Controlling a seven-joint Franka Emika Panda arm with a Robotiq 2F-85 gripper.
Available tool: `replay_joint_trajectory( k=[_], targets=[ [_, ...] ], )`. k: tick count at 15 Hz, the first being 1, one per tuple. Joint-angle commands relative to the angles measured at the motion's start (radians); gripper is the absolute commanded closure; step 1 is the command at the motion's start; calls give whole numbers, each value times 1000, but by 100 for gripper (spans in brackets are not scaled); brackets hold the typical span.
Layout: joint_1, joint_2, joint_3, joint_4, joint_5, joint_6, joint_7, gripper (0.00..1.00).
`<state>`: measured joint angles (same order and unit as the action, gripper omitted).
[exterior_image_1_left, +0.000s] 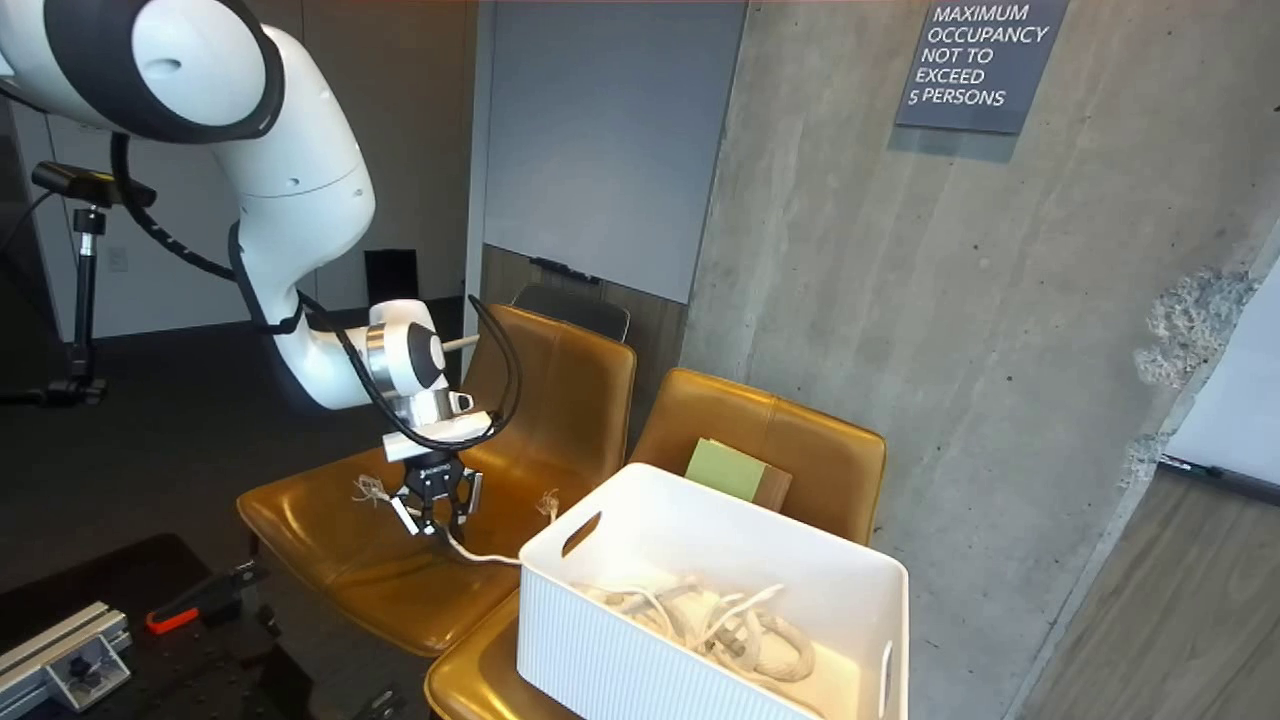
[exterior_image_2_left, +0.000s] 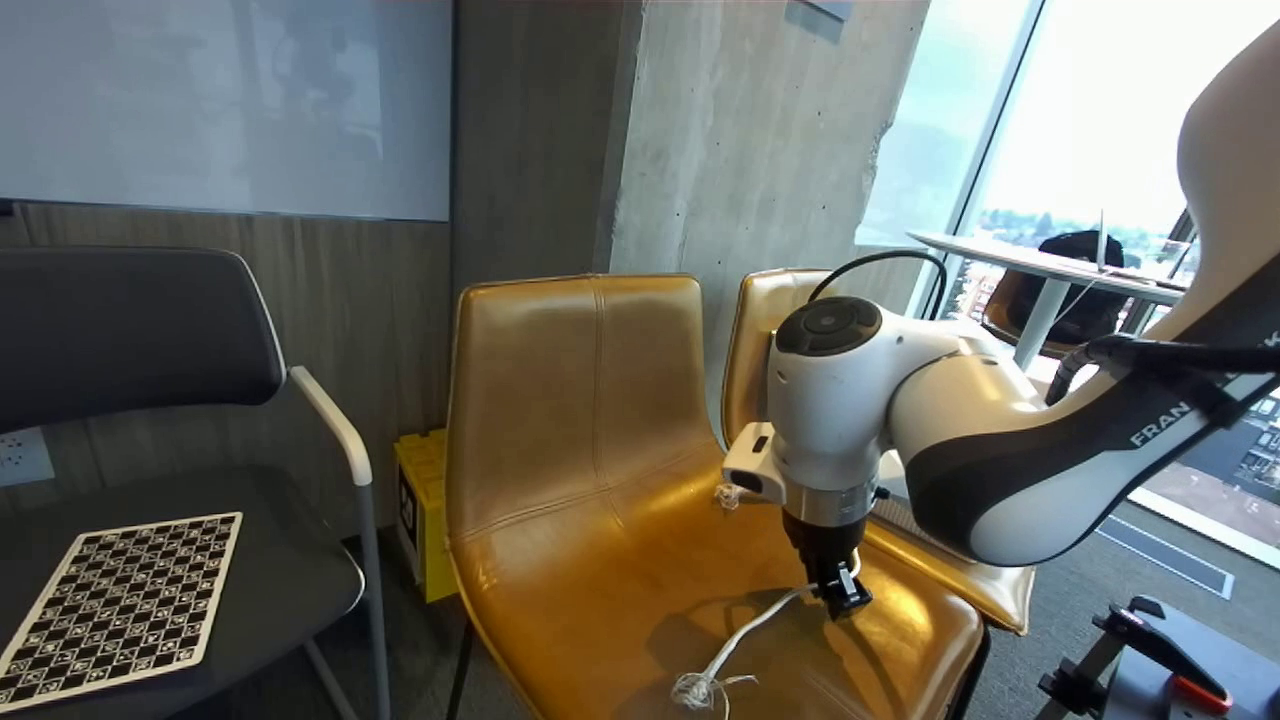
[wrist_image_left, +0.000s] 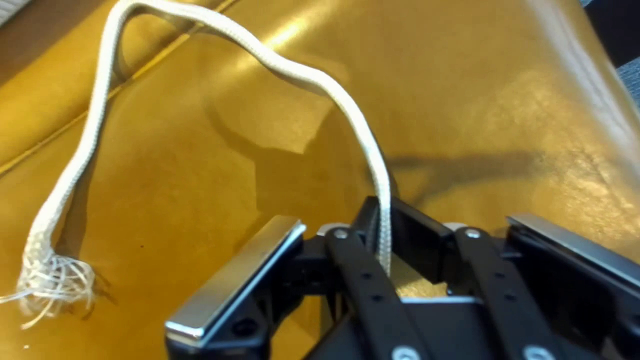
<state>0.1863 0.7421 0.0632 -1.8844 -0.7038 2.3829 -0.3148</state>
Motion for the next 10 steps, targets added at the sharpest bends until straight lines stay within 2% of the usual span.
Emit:
replay_joint_trajectory(
  k=[1, 5, 10],
  targets=[
    [-7, -193, 8, -85, 6, -89, -24, 98],
    [-10, -369, 9, -103, -22, -132, -22, 98],
    [-54, -583, 8, -88, -4, -130, -64, 98]
  ],
)
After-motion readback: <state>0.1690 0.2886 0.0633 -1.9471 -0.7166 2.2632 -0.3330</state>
